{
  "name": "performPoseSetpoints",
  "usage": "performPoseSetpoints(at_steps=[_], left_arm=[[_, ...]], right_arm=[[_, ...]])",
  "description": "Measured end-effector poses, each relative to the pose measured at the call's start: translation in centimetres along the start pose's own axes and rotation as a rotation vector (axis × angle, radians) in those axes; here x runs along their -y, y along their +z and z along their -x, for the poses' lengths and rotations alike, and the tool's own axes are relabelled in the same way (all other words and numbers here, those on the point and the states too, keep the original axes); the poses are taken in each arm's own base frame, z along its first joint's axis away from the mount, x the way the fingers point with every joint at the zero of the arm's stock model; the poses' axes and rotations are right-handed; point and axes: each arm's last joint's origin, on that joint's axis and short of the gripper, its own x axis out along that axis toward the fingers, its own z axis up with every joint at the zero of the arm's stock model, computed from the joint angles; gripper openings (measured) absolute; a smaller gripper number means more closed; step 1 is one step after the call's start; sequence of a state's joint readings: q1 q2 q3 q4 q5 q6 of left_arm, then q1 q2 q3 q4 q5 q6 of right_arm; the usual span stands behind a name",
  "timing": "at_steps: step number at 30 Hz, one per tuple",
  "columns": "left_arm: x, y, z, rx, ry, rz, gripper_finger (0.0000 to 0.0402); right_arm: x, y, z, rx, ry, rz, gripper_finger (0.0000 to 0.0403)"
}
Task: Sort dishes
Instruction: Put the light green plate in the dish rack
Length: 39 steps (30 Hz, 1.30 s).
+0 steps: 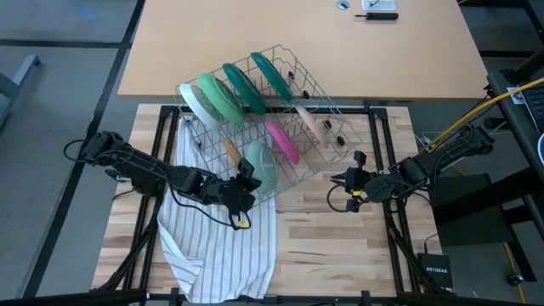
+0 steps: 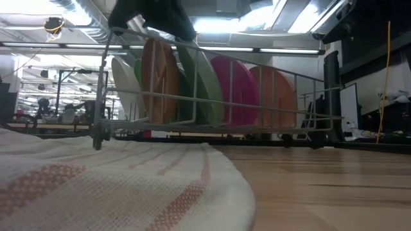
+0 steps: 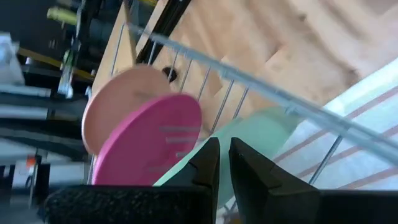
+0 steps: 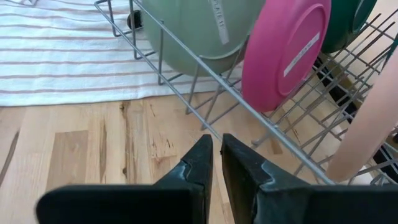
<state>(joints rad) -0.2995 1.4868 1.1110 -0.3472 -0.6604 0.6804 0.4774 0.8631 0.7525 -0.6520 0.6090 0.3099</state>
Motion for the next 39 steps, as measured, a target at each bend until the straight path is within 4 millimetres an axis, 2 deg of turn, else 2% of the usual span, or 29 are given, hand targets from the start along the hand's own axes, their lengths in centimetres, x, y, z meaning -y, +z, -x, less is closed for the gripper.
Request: performPoseSetpoints(at_steps=[7, 18, 33, 39], left_arm=[[-0.9, -0.3, -0.4, -0.061, 0.118, 0.091, 0.0029], [-2.0, -1.3, -1.3, -0.107, 0.166, 0.223, 0.0029], [-2.2, -1.4, -1.3, -0.111, 0.215, 0.459, 0.0029], [-2.3, -1.4, -1.1, -0.101, 0.219, 0.497, 0.0029]], right_arm=[[0.0, 0.0, 0.0, 0.000, 0.000, 0.001, 0.0039], [0.0, 0.0, 0.0, 0.000, 0.000, 0.001, 0.0039], [0.0, 0.0, 0.0, 0.000, 0.000, 0.001, 0.0039], [0.0, 0.0, 0.0, 0.000, 0.000, 0.001, 0.0039]])
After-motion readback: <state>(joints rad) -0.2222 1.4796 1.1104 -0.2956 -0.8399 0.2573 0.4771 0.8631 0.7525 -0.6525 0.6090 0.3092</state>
